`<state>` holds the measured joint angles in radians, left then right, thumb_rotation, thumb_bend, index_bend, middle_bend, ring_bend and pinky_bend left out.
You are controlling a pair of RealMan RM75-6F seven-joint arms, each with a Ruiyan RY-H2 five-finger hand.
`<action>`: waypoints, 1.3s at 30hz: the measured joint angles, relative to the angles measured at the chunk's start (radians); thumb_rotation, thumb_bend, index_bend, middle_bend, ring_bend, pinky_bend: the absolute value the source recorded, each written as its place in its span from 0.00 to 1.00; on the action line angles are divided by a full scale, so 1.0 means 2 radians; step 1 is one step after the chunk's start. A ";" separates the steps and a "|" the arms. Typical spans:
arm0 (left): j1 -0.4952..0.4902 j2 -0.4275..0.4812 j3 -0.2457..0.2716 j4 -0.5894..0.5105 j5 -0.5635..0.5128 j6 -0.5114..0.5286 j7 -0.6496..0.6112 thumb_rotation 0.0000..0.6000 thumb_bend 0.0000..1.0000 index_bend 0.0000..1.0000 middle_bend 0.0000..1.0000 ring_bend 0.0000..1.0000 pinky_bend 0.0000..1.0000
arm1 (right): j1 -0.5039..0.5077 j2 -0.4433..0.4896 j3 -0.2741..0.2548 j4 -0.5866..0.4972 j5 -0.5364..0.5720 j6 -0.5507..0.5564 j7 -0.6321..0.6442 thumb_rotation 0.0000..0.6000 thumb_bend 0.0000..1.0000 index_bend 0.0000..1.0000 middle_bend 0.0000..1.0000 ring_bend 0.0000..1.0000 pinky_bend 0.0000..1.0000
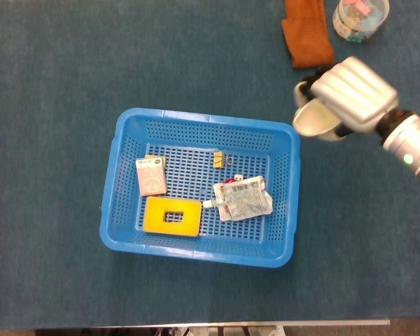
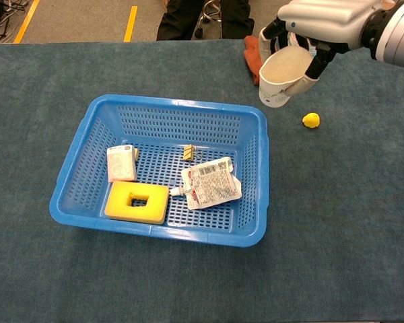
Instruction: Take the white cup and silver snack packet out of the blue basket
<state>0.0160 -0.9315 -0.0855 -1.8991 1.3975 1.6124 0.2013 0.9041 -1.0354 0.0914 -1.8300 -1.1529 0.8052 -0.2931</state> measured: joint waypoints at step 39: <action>-0.002 -0.002 -0.001 -0.012 0.001 0.000 0.014 1.00 0.25 0.29 0.30 0.21 0.24 | 0.024 -0.028 0.016 0.021 0.049 -0.046 -0.020 1.00 0.09 0.13 0.27 0.20 0.35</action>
<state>0.0128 -0.9361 -0.0877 -1.9232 1.3994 1.6130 0.2290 0.9530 -1.0923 0.1228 -1.7887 -1.0543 0.7141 -0.3331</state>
